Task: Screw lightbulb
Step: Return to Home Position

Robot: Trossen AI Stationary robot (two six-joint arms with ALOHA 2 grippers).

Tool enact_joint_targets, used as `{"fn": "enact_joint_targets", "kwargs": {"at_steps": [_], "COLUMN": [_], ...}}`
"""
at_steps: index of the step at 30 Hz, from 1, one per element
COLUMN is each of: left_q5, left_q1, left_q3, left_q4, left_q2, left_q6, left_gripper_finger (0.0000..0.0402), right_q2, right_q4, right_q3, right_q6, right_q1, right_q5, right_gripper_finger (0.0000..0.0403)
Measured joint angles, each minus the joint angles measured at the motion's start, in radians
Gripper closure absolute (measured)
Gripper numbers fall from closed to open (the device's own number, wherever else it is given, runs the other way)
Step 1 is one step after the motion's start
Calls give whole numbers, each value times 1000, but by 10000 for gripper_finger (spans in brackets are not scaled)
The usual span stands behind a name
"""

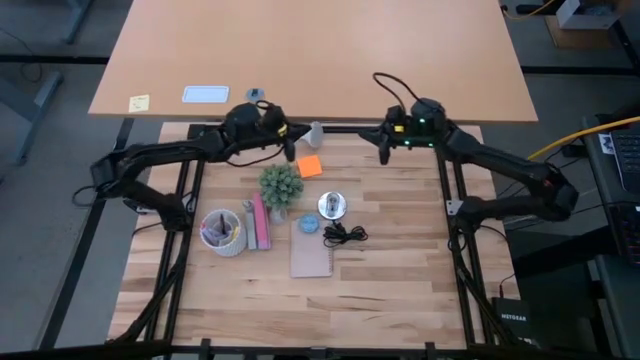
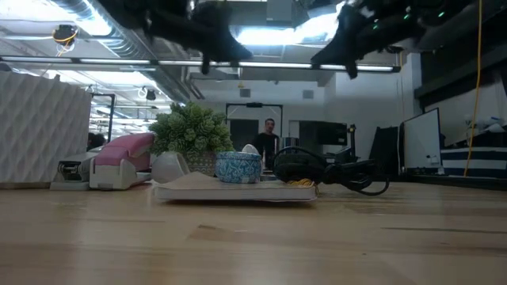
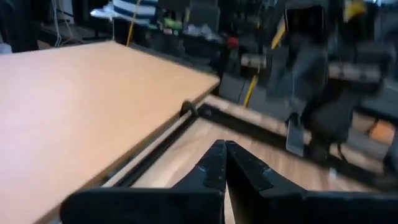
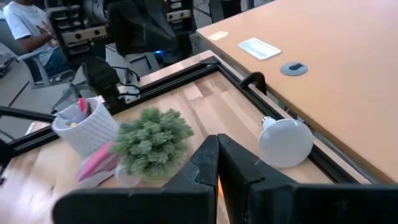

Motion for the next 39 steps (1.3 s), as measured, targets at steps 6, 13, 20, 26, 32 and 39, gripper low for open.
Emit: {"fn": "enact_joint_targets", "kwargs": {"at_steps": [6, 13, 20, 26, 32, 39], "left_q5": [0, -1, -2, -29, -34, -34], "left_q1": [-40, -97, -119, -114, -123, -197], "left_q3": [0, 0, 0, -1, -2, -2], "left_q4": [-315, -597, -695, -698, -723, -821], "left_q2": [-190, -334, -374, -370, -411, -553], "left_q6": [103, 114, 119, 215, 199, 177], "left_gripper_finger": [401, 401, 401, 401, 402, 401], "right_q2": [-175, -304, -322, -324, -372, -549], "right_q4": [-168, -333, -341, -305, -372, -459], "right_q3": [1, 1, 1, 1, 1, -42], "right_q6": [-18, -17, -17, -33, -17, -22], "right_q1": [0, 0, 0, 0, 0, 1], "right_q5": [0, 8, 10, 52, -52, -66], "right_gripper_finger": [391, 391, 391, 391, 391, 391]}}
